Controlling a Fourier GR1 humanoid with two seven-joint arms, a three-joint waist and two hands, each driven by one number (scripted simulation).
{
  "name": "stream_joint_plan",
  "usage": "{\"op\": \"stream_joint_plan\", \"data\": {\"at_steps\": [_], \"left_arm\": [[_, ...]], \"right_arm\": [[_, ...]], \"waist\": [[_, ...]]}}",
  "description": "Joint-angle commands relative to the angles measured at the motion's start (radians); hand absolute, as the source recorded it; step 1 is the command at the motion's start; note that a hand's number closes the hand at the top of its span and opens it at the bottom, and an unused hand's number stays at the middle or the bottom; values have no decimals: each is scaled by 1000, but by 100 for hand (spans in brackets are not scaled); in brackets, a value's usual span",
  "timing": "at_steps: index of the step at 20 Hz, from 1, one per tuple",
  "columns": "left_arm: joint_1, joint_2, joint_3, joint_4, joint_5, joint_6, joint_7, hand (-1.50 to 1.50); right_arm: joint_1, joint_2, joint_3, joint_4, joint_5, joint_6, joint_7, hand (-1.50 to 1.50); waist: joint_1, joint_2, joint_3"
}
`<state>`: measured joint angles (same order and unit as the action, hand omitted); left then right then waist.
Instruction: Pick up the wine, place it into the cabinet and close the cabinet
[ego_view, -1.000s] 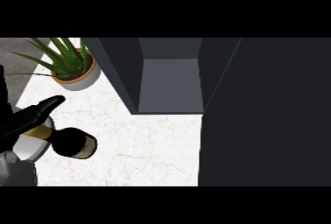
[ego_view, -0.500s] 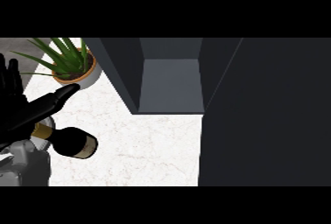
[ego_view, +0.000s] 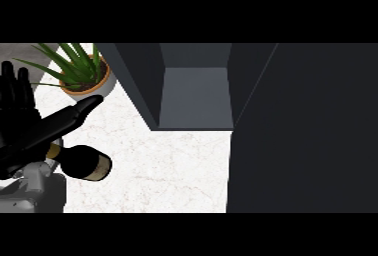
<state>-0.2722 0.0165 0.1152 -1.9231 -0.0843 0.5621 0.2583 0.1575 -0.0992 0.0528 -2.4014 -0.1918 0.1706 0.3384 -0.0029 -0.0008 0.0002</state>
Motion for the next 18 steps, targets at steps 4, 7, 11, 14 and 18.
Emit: {"op": "stream_joint_plan", "data": {"at_steps": [4, 7, 11, 14, 18], "left_arm": [[39, 23, -9, -73, -36, 30, 89, -150], [82, 8, 20, 12, 20, 8, -16, -150], [220, -8, -19, -127, -20, 15, 8, -150], [180, 16, 16, -110, -5, 17, 42, -150], [304, 10, 64, -104, 87, -46, -91, -150]], "right_arm": [[28, 23, -11, -19, 0, 10, 0, -150], [55, 5, -53, 17, -45, 63, -65, -150], [-56, 20, -19, -25, -5, -17, 75, -150], [-5, -5, -98, -16, -90, 46, 40, -150], [-5, 40, -4, -48, 19, 17, 44, -150]], "waist": [[0, 0, 0], [-2, 1, 0], [5, 0, 0], [1, 0, 0], [4, 0, -1]]}}
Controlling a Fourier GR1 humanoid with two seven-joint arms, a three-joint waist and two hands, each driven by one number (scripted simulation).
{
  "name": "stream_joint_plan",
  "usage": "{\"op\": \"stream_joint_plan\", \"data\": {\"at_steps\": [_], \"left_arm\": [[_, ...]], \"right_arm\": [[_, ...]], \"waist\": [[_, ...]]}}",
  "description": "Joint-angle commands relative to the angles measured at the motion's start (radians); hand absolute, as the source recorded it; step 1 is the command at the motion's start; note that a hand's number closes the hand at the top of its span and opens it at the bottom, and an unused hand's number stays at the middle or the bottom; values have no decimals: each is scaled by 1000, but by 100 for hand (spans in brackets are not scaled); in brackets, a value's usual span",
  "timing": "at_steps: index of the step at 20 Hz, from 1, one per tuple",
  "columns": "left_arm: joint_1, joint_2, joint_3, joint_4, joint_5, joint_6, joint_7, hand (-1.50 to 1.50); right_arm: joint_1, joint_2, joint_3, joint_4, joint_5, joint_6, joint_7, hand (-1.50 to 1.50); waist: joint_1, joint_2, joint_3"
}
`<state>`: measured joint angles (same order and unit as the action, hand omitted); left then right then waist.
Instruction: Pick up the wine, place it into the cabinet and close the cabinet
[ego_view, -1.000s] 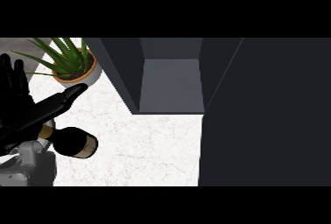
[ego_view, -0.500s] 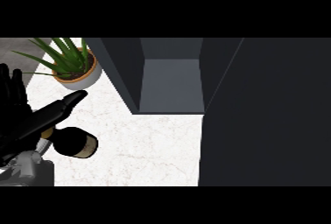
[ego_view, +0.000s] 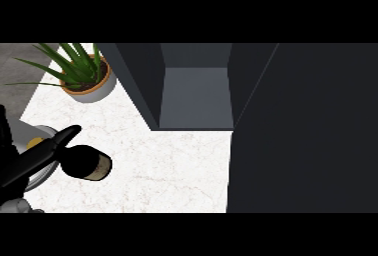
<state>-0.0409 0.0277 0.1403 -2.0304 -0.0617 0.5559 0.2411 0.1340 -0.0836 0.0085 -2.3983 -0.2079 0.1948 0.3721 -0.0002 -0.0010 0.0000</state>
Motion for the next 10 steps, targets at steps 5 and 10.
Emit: {"op": "stream_joint_plan", "data": {"at_steps": [5, 10], "left_arm": [[138, -16, 42, 18, 84, -65, -73, -150], [158, -27, 8, 9, 53, -19, -68, -150]], "right_arm": [[-50, 26, 15, 27, 33, -24, 11, -150], [-118, -13, -38, -52, -51, -51, 145, -150]], "waist": [[3, 0, 0], [2, 0, 0]]}}
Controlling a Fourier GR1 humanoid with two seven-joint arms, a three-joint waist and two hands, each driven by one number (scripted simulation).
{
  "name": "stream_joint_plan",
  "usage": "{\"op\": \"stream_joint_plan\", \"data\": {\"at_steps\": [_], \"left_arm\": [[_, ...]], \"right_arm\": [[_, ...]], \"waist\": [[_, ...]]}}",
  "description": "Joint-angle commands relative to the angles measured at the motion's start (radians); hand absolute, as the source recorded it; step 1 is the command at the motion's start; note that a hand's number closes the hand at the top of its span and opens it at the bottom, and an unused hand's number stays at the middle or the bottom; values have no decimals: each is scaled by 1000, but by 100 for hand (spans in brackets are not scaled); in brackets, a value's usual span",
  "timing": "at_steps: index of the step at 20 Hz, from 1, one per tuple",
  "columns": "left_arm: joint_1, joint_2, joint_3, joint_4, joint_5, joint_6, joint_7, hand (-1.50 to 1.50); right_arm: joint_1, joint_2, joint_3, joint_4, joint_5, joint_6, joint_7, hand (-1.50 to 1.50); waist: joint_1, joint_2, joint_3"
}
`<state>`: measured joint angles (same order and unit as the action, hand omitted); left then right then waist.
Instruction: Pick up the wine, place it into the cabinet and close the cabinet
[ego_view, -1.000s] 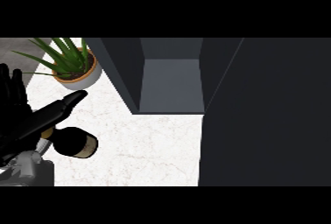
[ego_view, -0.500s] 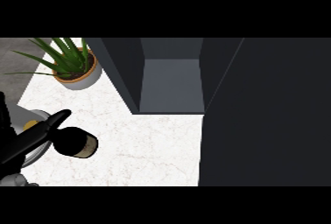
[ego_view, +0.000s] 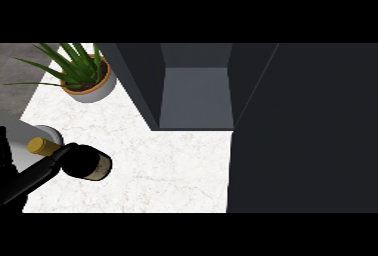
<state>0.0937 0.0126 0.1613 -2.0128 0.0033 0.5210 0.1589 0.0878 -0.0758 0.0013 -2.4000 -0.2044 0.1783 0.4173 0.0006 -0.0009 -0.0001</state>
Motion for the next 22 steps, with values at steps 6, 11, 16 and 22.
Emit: {"op": "stream_joint_plan", "data": {"at_steps": [6, 11, 16, 22], "left_arm": [[54, 16, 135, 189, 202, -118, -202, -150], [139, -12, 58, 226, 192, -106, -302, -150], [110, -4, 79, 263, 172, -125, -271, -150], [129, -12, 79, 430, 252, -184, -468, -150]], "right_arm": [[-58, 8, -8, 54, -5, -3, -7, -150], [64, 15, 21, -53, -2, 23, -2, -150], [15, 39, 64, 17, 54, 12, -33, -150], [42, 35, 38, -17, 34, 17, -35, -150]], "waist": [[2, 1, 0], [-2, 0, 0], [-1, 0, 0], [-2, 0, 0]]}}
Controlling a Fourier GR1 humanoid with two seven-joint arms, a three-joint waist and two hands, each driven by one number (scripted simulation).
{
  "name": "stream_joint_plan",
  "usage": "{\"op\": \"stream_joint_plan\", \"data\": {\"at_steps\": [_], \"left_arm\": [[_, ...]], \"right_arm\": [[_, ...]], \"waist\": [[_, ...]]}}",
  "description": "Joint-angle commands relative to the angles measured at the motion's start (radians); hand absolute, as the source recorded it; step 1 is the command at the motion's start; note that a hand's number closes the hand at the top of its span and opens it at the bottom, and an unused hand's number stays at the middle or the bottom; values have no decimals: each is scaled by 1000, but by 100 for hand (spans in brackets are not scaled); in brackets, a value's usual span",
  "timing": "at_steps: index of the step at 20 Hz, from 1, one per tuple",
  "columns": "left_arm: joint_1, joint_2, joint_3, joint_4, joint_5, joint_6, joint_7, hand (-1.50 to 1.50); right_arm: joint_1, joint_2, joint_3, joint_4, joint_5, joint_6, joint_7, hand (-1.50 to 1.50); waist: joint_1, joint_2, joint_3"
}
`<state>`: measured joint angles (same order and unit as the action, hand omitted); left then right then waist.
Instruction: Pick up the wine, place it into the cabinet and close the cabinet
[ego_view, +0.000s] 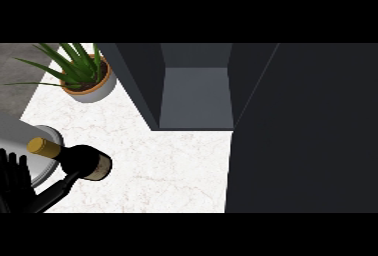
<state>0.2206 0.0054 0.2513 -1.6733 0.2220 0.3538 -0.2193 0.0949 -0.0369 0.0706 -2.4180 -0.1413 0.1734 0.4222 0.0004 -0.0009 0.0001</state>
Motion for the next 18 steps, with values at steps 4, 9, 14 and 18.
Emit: {"op": "stream_joint_plan", "data": {"at_steps": [4, 9, 14, 18], "left_arm": [[1, -5, 6, 101, 32, -40, -64, -150], [-12, -4, -21, 156, 74, -21, -102, -150], [-122, 68, 116, 406, 117, -153, -194, -150], [-216, 74, 114, 566, 112, -172, -253, -150]], "right_arm": [[23, -13, -11, -51, -20, 13, 27, -150], [-52, 11, -4, 21, 6, -21, 18, -150], [14, -19, -37, -52, -41, 18, 26, -150], [-13, 22, 56, -54, 39, -25, 67, -150]], "waist": [[-1, 0, 0], [2, 1, 0], [-3, 1, 0], [-4, 1, -1]]}}
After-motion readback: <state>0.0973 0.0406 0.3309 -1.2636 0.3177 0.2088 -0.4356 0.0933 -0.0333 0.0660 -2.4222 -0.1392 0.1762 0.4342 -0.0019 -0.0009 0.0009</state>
